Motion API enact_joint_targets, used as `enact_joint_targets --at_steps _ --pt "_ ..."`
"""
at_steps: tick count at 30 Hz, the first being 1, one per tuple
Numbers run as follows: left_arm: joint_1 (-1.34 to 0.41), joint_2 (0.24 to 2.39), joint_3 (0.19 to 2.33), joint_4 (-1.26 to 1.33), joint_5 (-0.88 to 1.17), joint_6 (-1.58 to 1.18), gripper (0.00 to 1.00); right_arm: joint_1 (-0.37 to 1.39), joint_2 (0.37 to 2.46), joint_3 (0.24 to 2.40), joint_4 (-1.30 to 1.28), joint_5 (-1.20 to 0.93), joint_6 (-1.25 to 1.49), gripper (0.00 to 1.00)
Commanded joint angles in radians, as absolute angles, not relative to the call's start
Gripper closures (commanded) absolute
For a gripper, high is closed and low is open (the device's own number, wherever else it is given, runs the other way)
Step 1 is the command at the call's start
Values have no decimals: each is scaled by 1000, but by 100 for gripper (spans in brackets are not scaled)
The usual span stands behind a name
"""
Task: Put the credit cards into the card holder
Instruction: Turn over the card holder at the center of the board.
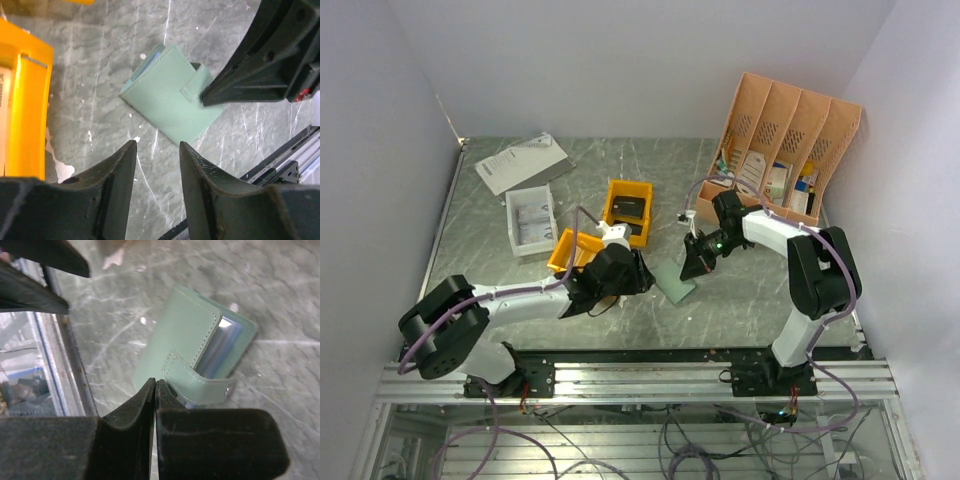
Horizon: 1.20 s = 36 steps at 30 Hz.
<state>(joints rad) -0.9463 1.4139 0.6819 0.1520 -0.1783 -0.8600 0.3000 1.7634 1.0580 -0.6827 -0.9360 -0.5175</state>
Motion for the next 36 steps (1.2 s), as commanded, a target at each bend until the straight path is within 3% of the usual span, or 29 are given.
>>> enact_joint_targets --at_steps 1,10,28,36 --pt "-952 1373 636 295 -123 -954 46 298 1815 1054 -641 -794 -463 98" --pt "-980 1497 626 356 -91 -1045 28 297 1868 1053 -626 -676 -427 98" --pt "-1002 1763 530 744 -152 -1227 28 281 1913 1059 -639 -655 -409 98" --pt "-1018 1826 587 718 -193 -1227 28 259 1932 1063 -650 -673 -411 99"
